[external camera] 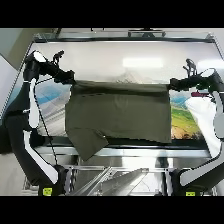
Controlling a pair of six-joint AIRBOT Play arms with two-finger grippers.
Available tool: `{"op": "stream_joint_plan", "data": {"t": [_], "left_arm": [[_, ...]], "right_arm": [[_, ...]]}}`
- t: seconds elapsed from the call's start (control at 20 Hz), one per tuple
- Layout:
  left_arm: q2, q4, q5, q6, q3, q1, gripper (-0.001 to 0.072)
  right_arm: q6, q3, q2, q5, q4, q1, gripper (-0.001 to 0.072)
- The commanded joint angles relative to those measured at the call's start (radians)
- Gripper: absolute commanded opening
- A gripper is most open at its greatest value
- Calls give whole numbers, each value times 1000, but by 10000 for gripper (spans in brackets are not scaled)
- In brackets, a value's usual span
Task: Fold the shirts.
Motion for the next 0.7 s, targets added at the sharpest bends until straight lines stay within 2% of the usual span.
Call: {"op": "stream_joint_plan", "data": {"t": [0.0, 0.1, 0.25, 0.4, 0.45, 0.5, 0.55, 0.65], "left_arm": [[30, 83, -61, -85, -96, -10, 12], [30, 83, -2, -86, -169, -16, 12], [29, 97, 94, -85, -220, -24, 12], [30, 105, 87, -86, -222, -26, 14], [29, 105, 57, -85, -213, -26, 36], [29, 105, 18, -85, -192, -26, 247], [29, 106, -33, -87, -158, -25, 344], [39, 108, -148, -93, -80, -16, 344]], "right_arm": [[59, 4, -2, 49, -156, 27, 24], [66, 4, -5, -13, -156, 49, 24], [137, 4, -10, -54, -198, 62, 24], [165, 5, -9, -34, -215, 62, 33], [165, 7, -7, -2, -215, 62, 206], [165, 15, -1, 44, -217, 62, 414], [164, 24, 11, 95, -216, 56, 438], [164, 30, 71, 196, -219, 30, 438]]}}
